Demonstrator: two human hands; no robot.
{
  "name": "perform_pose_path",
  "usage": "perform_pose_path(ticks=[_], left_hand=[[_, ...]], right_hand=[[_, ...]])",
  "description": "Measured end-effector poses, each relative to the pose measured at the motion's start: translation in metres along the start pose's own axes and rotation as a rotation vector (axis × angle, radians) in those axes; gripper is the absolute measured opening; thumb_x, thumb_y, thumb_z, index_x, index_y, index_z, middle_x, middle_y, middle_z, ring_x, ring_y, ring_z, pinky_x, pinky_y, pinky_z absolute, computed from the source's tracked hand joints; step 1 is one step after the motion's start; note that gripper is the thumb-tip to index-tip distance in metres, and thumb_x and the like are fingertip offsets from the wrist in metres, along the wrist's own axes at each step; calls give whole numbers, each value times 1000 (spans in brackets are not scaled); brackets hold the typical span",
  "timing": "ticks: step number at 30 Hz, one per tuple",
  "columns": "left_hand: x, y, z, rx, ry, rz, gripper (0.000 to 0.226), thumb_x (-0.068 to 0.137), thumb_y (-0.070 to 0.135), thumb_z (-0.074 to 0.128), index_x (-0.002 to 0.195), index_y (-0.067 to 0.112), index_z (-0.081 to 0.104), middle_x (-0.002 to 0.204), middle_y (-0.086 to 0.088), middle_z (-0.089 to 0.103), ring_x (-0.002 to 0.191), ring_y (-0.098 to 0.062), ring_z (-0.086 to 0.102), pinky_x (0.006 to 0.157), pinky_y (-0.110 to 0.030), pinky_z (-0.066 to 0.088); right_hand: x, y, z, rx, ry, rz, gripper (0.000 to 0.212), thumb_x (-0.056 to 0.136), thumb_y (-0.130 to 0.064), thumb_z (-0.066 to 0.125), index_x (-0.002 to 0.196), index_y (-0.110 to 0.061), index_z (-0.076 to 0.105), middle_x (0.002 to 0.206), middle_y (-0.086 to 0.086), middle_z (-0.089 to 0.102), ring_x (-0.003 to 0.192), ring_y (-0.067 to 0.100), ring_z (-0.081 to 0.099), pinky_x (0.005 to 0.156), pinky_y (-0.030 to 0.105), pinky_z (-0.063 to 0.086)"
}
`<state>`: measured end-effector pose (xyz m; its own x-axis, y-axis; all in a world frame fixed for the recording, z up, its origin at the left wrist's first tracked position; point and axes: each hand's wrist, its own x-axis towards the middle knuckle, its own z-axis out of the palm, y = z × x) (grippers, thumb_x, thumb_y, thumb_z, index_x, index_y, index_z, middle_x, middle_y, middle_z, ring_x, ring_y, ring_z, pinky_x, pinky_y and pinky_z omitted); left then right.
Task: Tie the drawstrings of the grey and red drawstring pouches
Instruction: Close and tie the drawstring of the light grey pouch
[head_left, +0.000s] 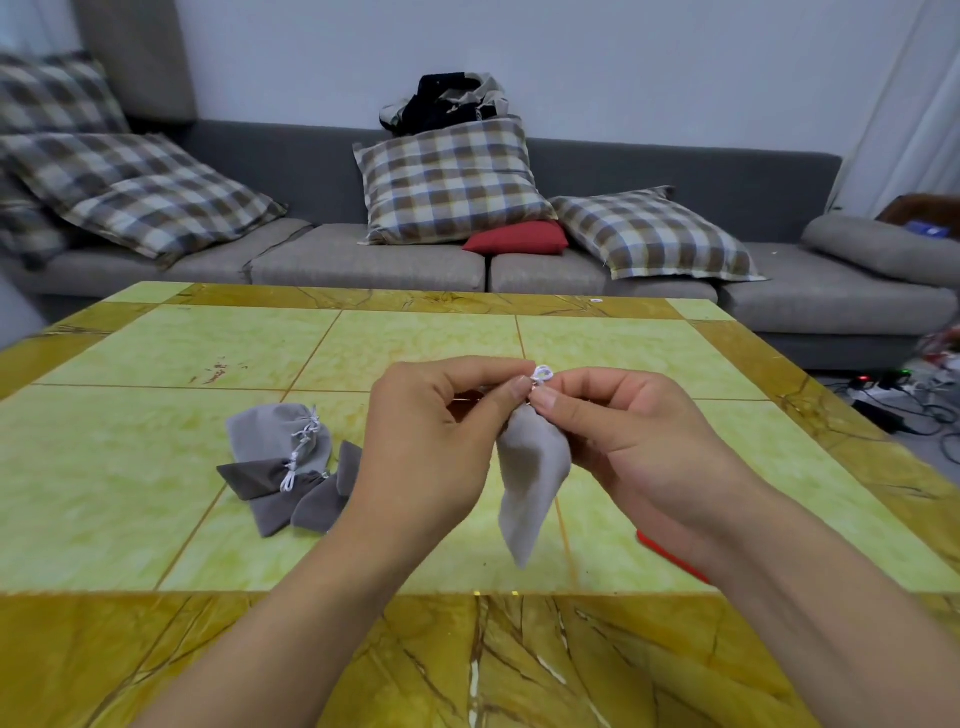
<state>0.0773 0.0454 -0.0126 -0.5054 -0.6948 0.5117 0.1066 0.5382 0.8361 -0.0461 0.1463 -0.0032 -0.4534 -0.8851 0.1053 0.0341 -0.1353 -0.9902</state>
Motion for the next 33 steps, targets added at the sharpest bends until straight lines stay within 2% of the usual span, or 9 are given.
perform_pose_path(ticks=[3, 8, 13, 18, 20, 22, 24, 28, 33], left_hand=[[4, 0, -4, -135, -58, -75, 15, 88, 7, 68, 94, 16, 78, 86, 4, 78, 87, -10, 73, 81, -26, 59], [6, 0, -7, -246, -99, -109, 15, 86, 5, 69, 91, 16, 78, 83, 1, 78, 82, -12, 74, 73, -21, 57], [5, 2, -10, -6, -67, 116, 16, 85, 5, 72, 87, 20, 73, 80, 10, 74, 75, -7, 70, 69, -22, 57], [2, 1, -9, 180, -48, 300, 20, 86, 2, 71, 88, 22, 73, 81, 17, 72, 81, 0, 68, 73, -16, 54], [0, 1, -5, 202, -47, 319, 16, 85, 1, 71, 88, 17, 72, 82, 17, 71, 81, 1, 67, 73, -14, 53], [-1, 2, -3, 231, -67, 335, 18, 85, 0, 70, 89, 18, 71, 82, 20, 69, 82, 3, 66, 73, -11, 51], [1, 1, -5, 243, -113, 351, 19, 85, 1, 70, 91, 19, 72, 83, 19, 70, 84, 3, 67, 74, -12, 52], [6, -1, -11, 299, -225, 426, 17, 86, 14, 72, 100, 22, 77, 90, 14, 74, 86, 1, 68, 73, -21, 56], [8, -4, -11, 436, -199, 594, 16, 82, 19, 71, 96, 18, 79, 86, 7, 77, 78, -7, 70, 66, -30, 55]], right_hand=[[1, -1, -2, 89, -103, 60, 17, 90, -13, 62, 93, 0, 72, 89, 14, 72, 77, 17, 67, 67, 22, 54], [2, -3, -5, 101, -178, 135, 21, 94, -17, 58, 99, 0, 70, 83, 7, 69, 70, 11, 62, 66, 21, 52], [2, -5, -5, 97, -182, 126, 22, 94, -18, 57, 98, 0, 67, 74, -2, 67, 65, 8, 58, 67, 23, 46], [1, -7, -1, 66, -93, 173, 44, 81, -46, 68, 93, -3, 72, 80, 9, 56, 70, 24, 42, 71, 37, 33], [0, -4, 1, 40, -31, 185, 46, 88, -40, 66, 96, 5, 71, 84, 14, 56, 73, 27, 44, 69, 34, 38], [-1, -2, 3, 44, 4, 197, 41, 94, -28, 62, 102, 12, 66, 83, 13, 56, 66, 18, 48, 58, 25, 41], [-1, -3, 2, 86, 18, 213, 31, 95, -22, 61, 104, 8, 68, 75, 10, 58, 58, 13, 51, 52, 22, 42], [0, -7, -4, 106, 33, 238, 25, 93, -20, 63, 98, 3, 71, 73, 7, 62, 60, 13, 54, 60, 26, 43], [0, -6, -2, 80, 33, 257, 17, 93, -16, 63, 81, -5, 66, 67, 4, 56, 54, 11, 48, 50, 22, 38]])
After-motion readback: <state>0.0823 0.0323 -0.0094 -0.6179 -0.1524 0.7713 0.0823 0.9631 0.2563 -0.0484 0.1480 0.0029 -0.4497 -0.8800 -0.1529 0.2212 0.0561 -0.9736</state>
